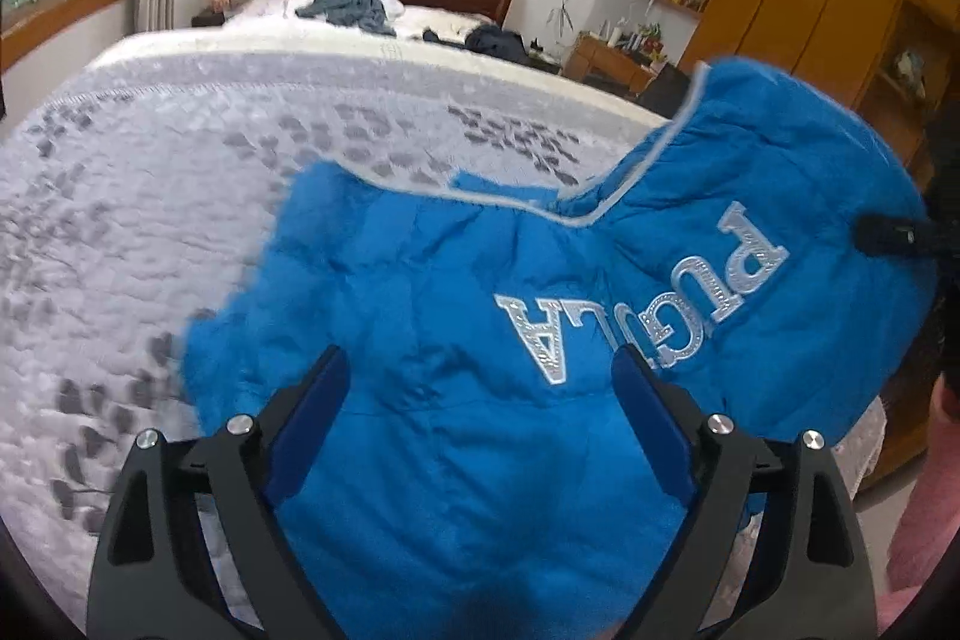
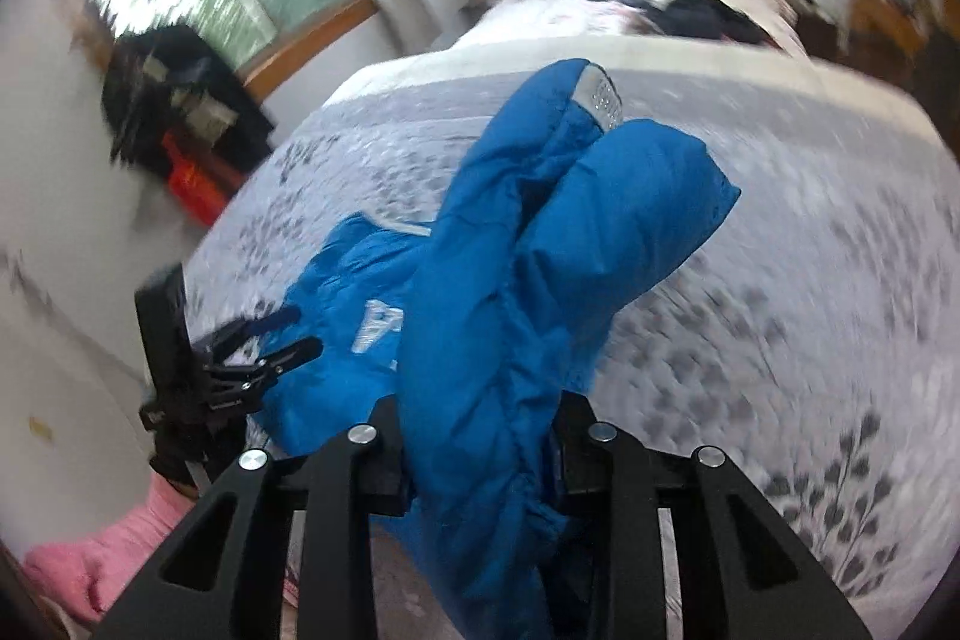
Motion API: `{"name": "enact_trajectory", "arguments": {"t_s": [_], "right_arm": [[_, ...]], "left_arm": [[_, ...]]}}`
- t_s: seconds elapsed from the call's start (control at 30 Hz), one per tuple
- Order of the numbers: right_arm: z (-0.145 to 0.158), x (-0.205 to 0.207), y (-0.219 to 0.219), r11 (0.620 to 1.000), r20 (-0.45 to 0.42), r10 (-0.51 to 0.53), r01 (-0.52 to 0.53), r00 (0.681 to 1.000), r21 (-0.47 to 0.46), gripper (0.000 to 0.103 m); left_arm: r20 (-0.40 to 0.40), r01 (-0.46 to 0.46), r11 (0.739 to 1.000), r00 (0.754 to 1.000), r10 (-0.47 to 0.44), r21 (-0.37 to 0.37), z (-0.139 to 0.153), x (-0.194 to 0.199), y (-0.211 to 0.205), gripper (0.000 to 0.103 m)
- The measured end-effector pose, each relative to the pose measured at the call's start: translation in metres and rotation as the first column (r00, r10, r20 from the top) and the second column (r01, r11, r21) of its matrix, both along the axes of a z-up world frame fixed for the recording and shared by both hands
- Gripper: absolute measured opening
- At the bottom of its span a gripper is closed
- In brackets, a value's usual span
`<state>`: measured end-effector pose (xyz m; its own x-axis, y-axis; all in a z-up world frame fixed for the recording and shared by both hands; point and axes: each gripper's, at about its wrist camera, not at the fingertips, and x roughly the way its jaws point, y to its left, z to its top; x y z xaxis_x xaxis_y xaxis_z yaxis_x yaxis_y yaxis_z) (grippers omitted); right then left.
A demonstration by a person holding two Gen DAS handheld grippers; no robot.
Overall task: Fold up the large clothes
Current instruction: 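Grasp the jacket edge with both tools and fold it over toward the collar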
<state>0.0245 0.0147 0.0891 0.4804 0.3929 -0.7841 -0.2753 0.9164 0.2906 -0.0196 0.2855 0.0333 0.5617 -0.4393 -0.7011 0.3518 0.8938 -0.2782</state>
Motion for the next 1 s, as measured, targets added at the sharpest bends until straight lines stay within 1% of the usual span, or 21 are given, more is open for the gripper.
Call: {"name": "enact_trajectory", "arguments": {"t_s": [0.07, 0.13, 0.17, 0.27, 0.4, 0.5, 0.6, 0.7, 0.83, 0.97, 1.0], "right_arm": [[0.006, 0.007, 0.032, 0.996, 0.001, 0.062, -0.062, 0.998, -0.059, 0.031], [0.006, 0.014, 0.068, 0.984, -0.013, 0.129, -0.129, 0.992, -0.126, 0.031], [0.004, 0.015, 0.079, 0.979, -0.018, 0.146, -0.148, 0.989, -0.144, 0.031], [-0.007, 0.023, 0.121, 0.950, -0.056, 0.222, -0.229, 0.973, -0.213, 0.031], [-0.030, 0.029, 0.161, 0.913, -0.110, 0.292, -0.311, 0.950, -0.264, 0.031], [-0.047, 0.035, 0.187, 0.897, -0.148, 0.323, -0.352, 0.935, -0.267, 0.031], [-0.063, 0.040, 0.201, 0.889, -0.181, 0.343, -0.381, 0.922, -0.253, 0.033], [-0.074, 0.042, 0.205, 0.892, -0.203, 0.351, -0.392, 0.914, -0.227, 0.038], [-0.080, 0.041, 0.208, 0.891, -0.205, 0.370, -0.409, 0.906, -0.199, 0.049], [-0.079, 0.038, 0.212, 0.886, -0.194, 0.388, -0.423, 0.901, -0.191, 0.059], [-0.076, 0.037, 0.212, 0.888, -0.188, 0.385, -0.418, 0.903, -0.191, 0.059]], "left_arm": [[0.016, 0.010, 1.000, 1.000, -0.010, 0.010, 0.007, -0.006, 0.008, 0.088], [0.016, 0.019, 1.000, 1.000, -0.019, -0.004, 0.012, -0.014, 0.021, 0.088], [0.016, 0.017, 1.000, 1.000, -0.016, -0.011, 0.013, -0.016, 0.027, 0.088], [0.025, 0.002, 1.000, 1.000, -0.001, -0.022, 0.015, -0.023, 0.042, 0.088], [0.019, -0.012, 0.997, 1.000, 0.013, -0.074, 0.016, -0.029, 0.063, 0.088], [-0.005, -0.022, 0.992, 1.000, 0.022, -0.124, 0.015, -0.027, 0.078, 0.088], [-0.031, -0.025, 0.984, 0.999, 0.020, -0.178, 0.014, -0.022, 0.089, 0.088], [-0.057, -0.028, 0.971, 0.998, 0.015, -0.236, 0.011, -0.012, 0.096, 0.088], [-0.104, -0.027, 0.948, 0.995, -0.007, -0.316, 0.006, 0.009, 0.097, 0.088], [-0.145, -0.025, 0.935, 0.989, -0.028, -0.354, -0.001, 0.026, 0.091, 0.088], [-0.165, -0.031, 0.932, 0.986, -0.031, -0.361, -0.004, 0.032, 0.089, 0.088]]}}
